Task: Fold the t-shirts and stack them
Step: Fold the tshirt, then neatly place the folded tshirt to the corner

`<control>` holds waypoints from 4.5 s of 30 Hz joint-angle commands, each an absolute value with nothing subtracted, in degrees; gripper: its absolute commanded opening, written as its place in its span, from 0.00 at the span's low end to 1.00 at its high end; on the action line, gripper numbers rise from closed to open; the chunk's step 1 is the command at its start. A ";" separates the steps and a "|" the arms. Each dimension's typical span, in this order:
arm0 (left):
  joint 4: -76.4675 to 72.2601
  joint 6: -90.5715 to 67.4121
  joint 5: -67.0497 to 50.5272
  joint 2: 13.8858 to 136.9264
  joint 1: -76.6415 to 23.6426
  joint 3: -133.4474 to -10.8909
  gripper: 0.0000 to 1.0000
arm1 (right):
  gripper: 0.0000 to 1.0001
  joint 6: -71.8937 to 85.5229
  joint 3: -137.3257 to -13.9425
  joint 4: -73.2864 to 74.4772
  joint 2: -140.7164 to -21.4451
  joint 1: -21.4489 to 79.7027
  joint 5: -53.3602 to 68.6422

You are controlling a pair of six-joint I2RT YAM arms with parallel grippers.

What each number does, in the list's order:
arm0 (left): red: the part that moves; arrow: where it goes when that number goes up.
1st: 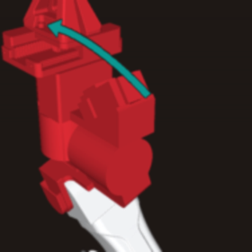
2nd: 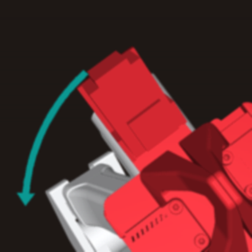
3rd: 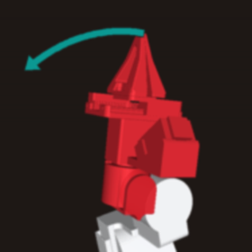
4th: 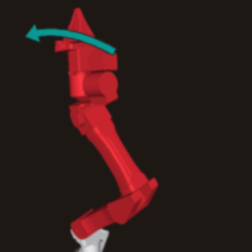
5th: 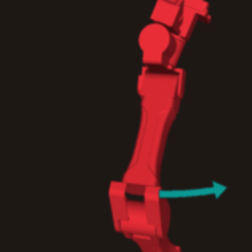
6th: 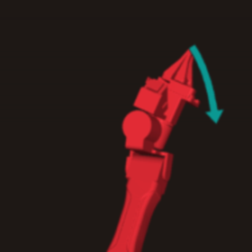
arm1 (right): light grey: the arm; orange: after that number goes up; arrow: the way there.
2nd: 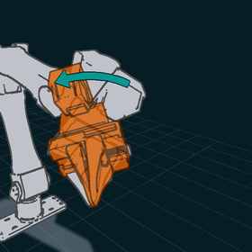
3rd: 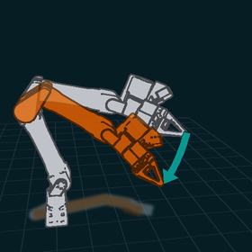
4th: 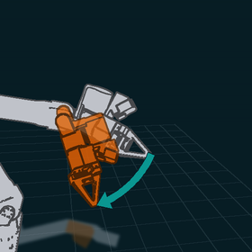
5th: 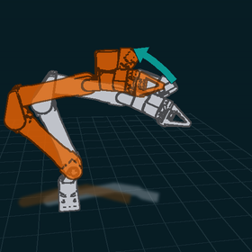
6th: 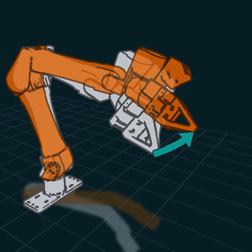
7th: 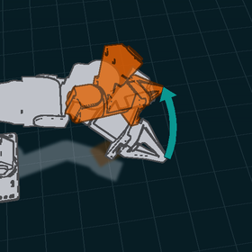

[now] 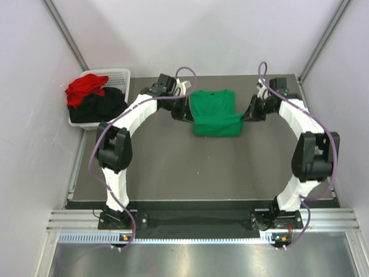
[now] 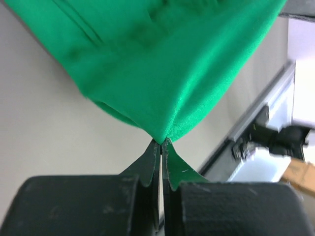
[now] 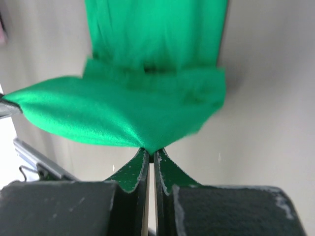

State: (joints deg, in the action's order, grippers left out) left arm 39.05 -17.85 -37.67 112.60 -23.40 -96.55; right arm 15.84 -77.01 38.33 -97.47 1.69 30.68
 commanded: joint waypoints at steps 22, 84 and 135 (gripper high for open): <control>19.79 -15.38 -19.79 153.54 -18.55 -145.72 0.00 | 0.21 18.54 -129.90 21.89 -143.34 4.04 30.94; 16.87 -26.89 -47.20 147.13 -13.10 -121.73 0.54 | 0.78 13.36 -114.61 24.61 -136.93 0.44 43.95; 31.64 -4.75 -38.23 138.61 -13.45 -119.53 0.49 | 0.00 -3.41 -131.83 28.30 -141.59 -13.44 25.15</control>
State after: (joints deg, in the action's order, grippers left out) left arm 29.43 -7.92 -39.29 143.06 -13.41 -120.51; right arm 1.74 -127.33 30.11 -142.34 -13.78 28.32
